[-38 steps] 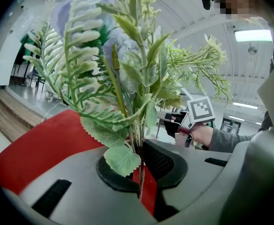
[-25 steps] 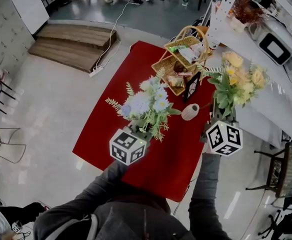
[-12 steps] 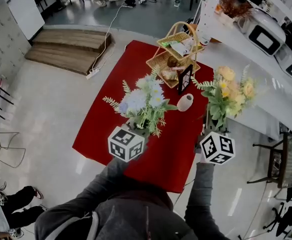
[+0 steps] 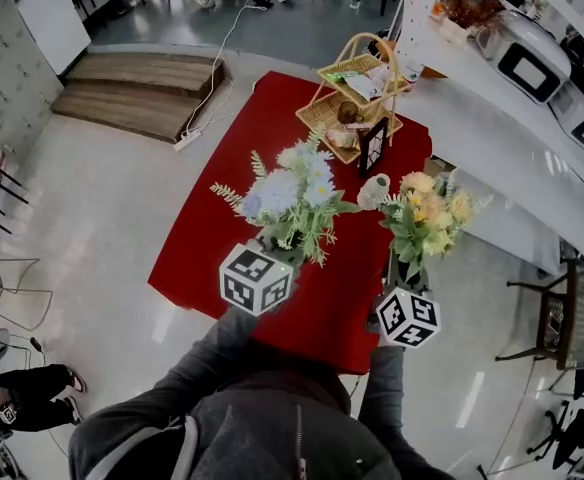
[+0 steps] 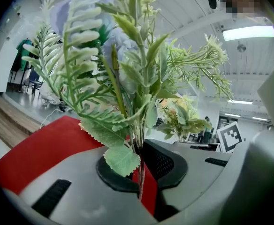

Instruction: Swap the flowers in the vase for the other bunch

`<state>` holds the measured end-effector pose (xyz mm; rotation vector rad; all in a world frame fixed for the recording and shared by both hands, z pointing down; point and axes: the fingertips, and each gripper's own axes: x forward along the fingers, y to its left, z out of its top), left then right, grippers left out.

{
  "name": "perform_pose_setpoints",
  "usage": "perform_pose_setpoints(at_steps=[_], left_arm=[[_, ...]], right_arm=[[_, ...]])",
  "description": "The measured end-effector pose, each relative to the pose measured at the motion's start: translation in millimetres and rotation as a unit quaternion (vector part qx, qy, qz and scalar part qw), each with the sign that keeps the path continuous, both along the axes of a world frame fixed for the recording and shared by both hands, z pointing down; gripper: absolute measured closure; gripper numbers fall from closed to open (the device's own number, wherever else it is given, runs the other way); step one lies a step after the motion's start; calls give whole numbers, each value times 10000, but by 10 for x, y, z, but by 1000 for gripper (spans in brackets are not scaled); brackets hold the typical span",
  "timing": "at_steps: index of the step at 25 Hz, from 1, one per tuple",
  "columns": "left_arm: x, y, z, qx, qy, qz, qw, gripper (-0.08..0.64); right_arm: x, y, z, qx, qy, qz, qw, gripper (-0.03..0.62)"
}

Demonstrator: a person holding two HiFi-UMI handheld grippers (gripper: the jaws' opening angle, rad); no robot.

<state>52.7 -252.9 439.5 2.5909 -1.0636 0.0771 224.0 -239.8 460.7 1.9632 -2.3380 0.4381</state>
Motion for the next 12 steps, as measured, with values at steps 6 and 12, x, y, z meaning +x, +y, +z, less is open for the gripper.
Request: perform_pose_setpoints(at_steps=[6,12], left_arm=[[2,17,19,-65,-21,77,9999,525],[43,37,39,-16,-64,164,9998,525]], right_arm=[[-11,104,70,-69,-152,77,9998,543],[-41,148,97,-74,-197,61,9998,543]])
